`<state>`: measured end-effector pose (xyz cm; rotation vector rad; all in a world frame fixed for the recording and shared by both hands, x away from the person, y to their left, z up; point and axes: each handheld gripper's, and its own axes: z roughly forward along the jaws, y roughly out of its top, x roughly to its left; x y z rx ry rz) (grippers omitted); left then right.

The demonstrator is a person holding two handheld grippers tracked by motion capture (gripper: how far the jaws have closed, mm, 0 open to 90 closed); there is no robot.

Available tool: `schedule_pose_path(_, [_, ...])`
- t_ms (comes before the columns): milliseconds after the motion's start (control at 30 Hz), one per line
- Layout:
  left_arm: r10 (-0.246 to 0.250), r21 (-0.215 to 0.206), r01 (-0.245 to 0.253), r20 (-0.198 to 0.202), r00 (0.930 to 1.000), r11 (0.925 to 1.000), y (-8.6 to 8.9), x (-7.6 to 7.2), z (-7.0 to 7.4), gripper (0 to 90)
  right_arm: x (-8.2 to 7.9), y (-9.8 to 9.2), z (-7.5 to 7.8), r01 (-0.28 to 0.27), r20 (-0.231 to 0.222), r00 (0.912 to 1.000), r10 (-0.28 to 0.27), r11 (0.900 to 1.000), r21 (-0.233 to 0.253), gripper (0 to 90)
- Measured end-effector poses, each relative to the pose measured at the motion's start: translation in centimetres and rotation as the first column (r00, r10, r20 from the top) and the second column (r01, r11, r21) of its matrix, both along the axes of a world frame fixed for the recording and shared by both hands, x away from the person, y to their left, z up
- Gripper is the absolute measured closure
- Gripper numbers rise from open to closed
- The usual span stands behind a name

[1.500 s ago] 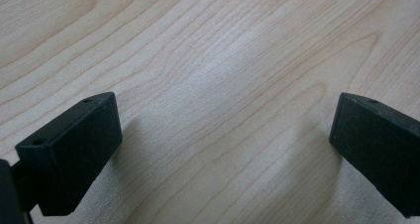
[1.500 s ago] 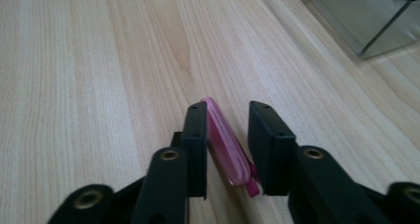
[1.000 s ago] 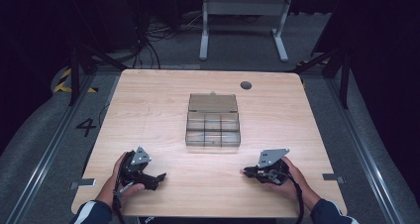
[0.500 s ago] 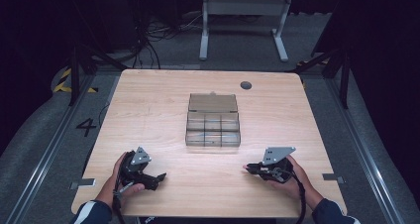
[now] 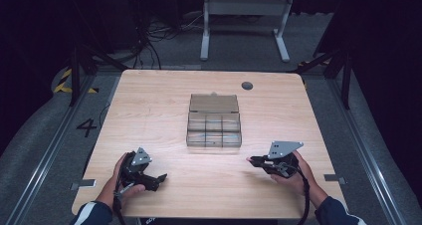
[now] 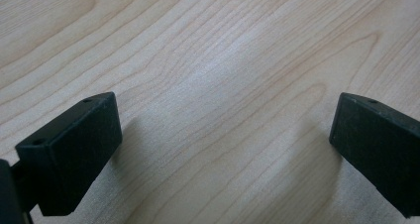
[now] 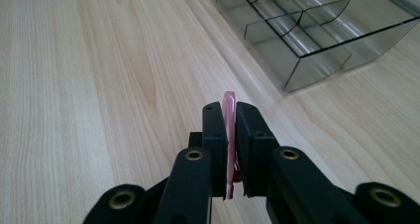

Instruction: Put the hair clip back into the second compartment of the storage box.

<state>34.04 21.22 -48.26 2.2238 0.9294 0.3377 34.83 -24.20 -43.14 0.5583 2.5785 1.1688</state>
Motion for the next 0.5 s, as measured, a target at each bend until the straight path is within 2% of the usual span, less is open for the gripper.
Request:
schedule_pose_path(200, [0.0, 0.0, 0.0, 0.0, 1.0, 1.0, 0.0, 0.0, 0.0, 0.3, 0.4, 0.3, 0.8, 0.009, 0.024, 0.9997, -0.009, 1.0, -0.004, 84.4])
schedule_pose_path(500, [0.0, 0.0, 0.0, 0.0, 1.0, 1.0, 0.0, 0.0, 0.0, 0.3, 1.3, 0.9, 1.7, 0.018, 0.025, 0.9995, -0.018, 1.0, 0.009, 84.4])
